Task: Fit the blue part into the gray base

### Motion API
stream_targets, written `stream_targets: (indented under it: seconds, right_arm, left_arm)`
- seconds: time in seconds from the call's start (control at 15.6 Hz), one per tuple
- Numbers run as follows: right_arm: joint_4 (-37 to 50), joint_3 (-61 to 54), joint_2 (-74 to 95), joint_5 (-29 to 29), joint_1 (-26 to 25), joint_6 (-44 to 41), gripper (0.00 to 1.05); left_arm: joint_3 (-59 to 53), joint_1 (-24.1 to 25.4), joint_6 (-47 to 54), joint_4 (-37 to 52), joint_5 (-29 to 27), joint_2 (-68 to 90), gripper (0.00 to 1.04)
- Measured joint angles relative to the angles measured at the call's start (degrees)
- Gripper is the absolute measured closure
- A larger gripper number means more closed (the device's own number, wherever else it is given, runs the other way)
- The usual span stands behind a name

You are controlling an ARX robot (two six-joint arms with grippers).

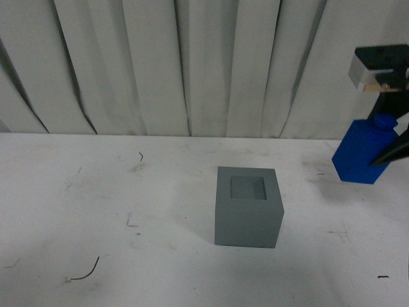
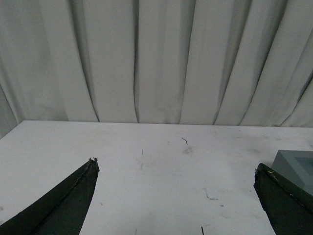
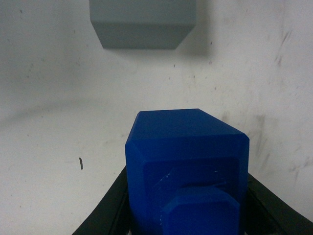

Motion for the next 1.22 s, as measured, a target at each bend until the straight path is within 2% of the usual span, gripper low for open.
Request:
stream_targets:
  seconds: [0.19, 0.45, 0.77, 1.22]
  right_arm:
    - [-3.2, 2.4, -0.5, -3.2, 4.3, 3.4, 0.58]
    - [-3.0, 3.5, 0.7, -2.6, 8.2, 7.1, 0.58]
    - [-3.2, 7.2, 5.2, -1.0, 15.9, 12.6, 0.58]
    - [-2.3, 11.1, 9.4, 2.5, 18.5, 16.8, 0.58]
  left_arm:
    - [0.0, 0.0, 0.0, 0.0, 0.0, 0.0, 0.07]
    - [0.0, 0.0, 0.0, 0.0, 0.0, 0.0, 0.07]
    - [0.0, 0.0, 0.0, 0.0, 0.0, 0.0, 0.07]
    - [0.0, 0.0, 0.0, 0.0, 0.0, 0.0, 0.07]
